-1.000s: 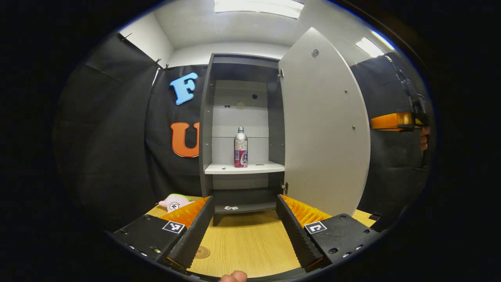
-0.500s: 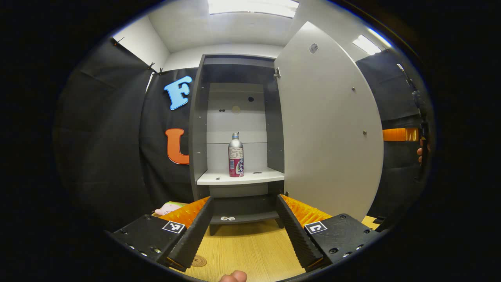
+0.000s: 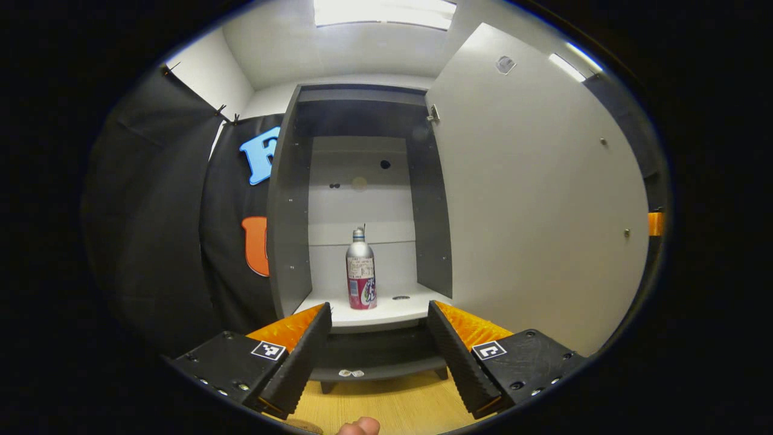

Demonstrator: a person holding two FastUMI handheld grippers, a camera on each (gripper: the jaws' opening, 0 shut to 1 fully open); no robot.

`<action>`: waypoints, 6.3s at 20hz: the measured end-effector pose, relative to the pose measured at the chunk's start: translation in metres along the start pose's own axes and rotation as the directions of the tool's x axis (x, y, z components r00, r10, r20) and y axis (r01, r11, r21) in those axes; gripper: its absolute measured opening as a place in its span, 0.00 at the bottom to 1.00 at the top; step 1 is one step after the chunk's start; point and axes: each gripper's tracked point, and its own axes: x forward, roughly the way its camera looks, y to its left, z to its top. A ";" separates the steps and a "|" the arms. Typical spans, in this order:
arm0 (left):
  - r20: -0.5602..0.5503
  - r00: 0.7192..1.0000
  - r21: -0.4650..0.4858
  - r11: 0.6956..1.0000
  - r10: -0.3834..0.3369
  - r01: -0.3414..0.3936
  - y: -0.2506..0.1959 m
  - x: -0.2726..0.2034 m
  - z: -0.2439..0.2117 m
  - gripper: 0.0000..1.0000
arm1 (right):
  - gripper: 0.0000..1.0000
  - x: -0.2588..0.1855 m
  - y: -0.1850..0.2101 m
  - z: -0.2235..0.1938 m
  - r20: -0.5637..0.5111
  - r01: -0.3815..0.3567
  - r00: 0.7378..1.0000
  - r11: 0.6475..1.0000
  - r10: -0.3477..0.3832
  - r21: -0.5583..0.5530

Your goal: Open the cabinet door with the right hand, grasp the bottle in the cabinet with the left hand and place it on the coaster, then close the cabinet door with the right hand.

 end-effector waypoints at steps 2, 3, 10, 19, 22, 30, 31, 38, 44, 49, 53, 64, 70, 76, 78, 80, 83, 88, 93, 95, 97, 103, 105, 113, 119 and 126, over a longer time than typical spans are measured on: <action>0.009 1.000 0.002 1.000 -0.006 0.006 0.002 0.028 0.004 0.96 | 0.77 0.001 0.003 -0.001 -0.006 -0.007 1.000 1.000 0.007 0.011; 0.010 1.000 -0.001 1.000 -0.004 0.004 0.003 0.041 0.005 0.96 | 0.77 0.001 0.004 -0.001 -0.009 -0.006 1.000 1.000 0.007 0.015; -0.052 0.998 -0.022 0.999 0.047 -0.048 0.027 0.136 -0.026 0.97 | 0.79 -0.004 -0.004 -0.002 -0.033 0.052 0.998 0.996 -0.049 0.068; -0.065 0.996 0.007 0.998 0.068 -0.068 0.034 0.218 -0.052 0.97 | 0.76 -0.017 -0.032 -0.010 -0.079 0.200 0.978 0.975 -0.193 0.094; -0.070 0.994 0.009 0.996 0.084 -0.084 0.038 0.233 -0.055 0.97 | 0.77 -0.019 -0.036 -0.013 -0.090 0.218 0.974 0.971 -0.209 0.104; -0.082 0.990 -0.028 0.993 0.113 -0.116 0.054 0.251 -0.056 0.78 | 0.77 -0.018 -0.033 -0.014 -0.096 0.212 0.975 0.972 -0.202 0.104; -0.082 0.990 -0.039 0.992 0.114 -0.117 0.055 0.248 -0.054 0.77 | 0.77 -0.018 -0.031 -0.014 -0.098 0.207 0.975 0.973 -0.197 0.104; 0.008 0.996 -0.097 0.992 0.083 -0.082 0.065 0.183 -0.011 0.76 | 0.76 -0.011 -0.017 -0.007 -0.062 0.150 0.988 0.981 -0.143 0.120; 0.003 0.987 -0.018 0.987 0.159 -0.158 0.105 0.056 -0.054 0.75 | 0.76 -0.009 -0.005 0.001 -0.027 0.105 0.994 0.985 -0.102 0.137; -0.093 0.961 0.137 0.959 0.262 -0.248 0.135 -0.037 -0.151 0.75 | 0.76 -0.009 -0.002 0.009 -0.008 0.109 0.994 0.981 -0.109 0.159; -0.149 0.937 0.124 0.946 0.317 -0.300 0.146 -0.075 -0.213 0.86 | 0.77 -0.009 -0.004 0.018 0.024 0.129 0.991 0.979 -0.135 0.156; -0.249 0.878 0.029 0.910 0.408 -0.414 0.164 -0.116 -0.322 0.76 | 0.77 -0.018 -0.011 0.028 0.035 0.192 0.980 0.975 -0.197 0.107; -0.230 0.883 0.003 0.907 0.410 -0.421 0.166 -0.119 -0.332 0.75 | 0.77 -0.022 -0.015 0.027 0.035 0.223 0.973 0.968 -0.229 0.115; -0.223 0.886 0.037 0.912 0.407 -0.409 0.159 -0.127 -0.336 0.78 | 0.76 -0.022 -0.014 0.025 0.030 0.223 0.973 0.968 -0.228 0.119; -0.232 0.887 0.030 0.914 0.400 -0.404 0.158 -0.127 -0.337 0.79 | 0.77 -0.022 -0.014 0.023 0.027 0.218 0.975 0.969 -0.222 0.119; -0.226 0.887 0.027 0.913 0.402 -0.407 0.159 -0.127 -0.333 0.79 | 0.76 -0.023 -0.013 0.023 0.025 0.213 0.976 0.970 -0.217 0.119; -0.226 0.894 0.021 0.920 0.386 -0.392 0.157 -0.126 -0.329 0.87 | 0.77 -0.023 -0.014 0.022 0.024 0.212 0.976 0.970 -0.216 0.121; -0.205 0.894 0.030 0.916 0.398 -0.400 0.161 -0.130 -0.307 0.98 | 0.76 -0.024 -0.017 0.018 0.021 0.213 0.976 0.970 -0.217 0.120; -0.172 0.909 0.029 0.924 0.379 -0.380 0.157 -0.135 -0.262 0.98 | 0.76 -0.022 -0.016 0.011 0.008 0.194 0.980 0.971 -0.197 0.139; -0.163 0.911 0.034 0.925 0.378 -0.377 0.155 -0.140 -0.240 0.97 | 0.77 -0.021 -0.013 0.008 0.007 0.178 0.983 0.972 -0.181 0.150; -0.164 0.916 0.023 0.929 0.367 -0.368 0.150 -0.143 -0.218 0.98 | 0.76 -0.017 -0.011 0.008 0.017 0.163 0.986 0.975 -0.167 0.148; -0.151 0.939 0.001 0.950 0.308 -0.312 0.125 -0.141 -0.139 0.98 | 0.76 -0.009 -0.008 -0.001 0.008 0.119 0.993 0.987 -0.120 0.109; -0.143 0.939 0.023 0.950 0.312 -0.312 0.121 -0.141 -0.111 0.97 | 0.76 -0.006 -0.004 0.002 0.020 0.094 0.995 0.991 -0.096 0.100; -0.104 0.976 -0.026 0.980 0.192 -0.196 0.073 -0.132 -0.018 0.97 | 0.75 0.001 0.006 0.008 0.045 0.018 0.999 0.998 -0.021 0.057; -0.094 0.978 -0.054 0.980 0.187 -0.193 0.072 -0.142 -0.010 1.00 | 0.72 -0.004 0.028 0.005 0.018 -0.080 0.997 0.995 0.079 0.060; -0.102 0.975 -0.049 0.978 0.199 -0.205 0.081 -0.152 -0.018 0.96 | 0.72 -0.006 0.077 0.001 -0.004 -0.272 0.962 0.961 0.272 0.042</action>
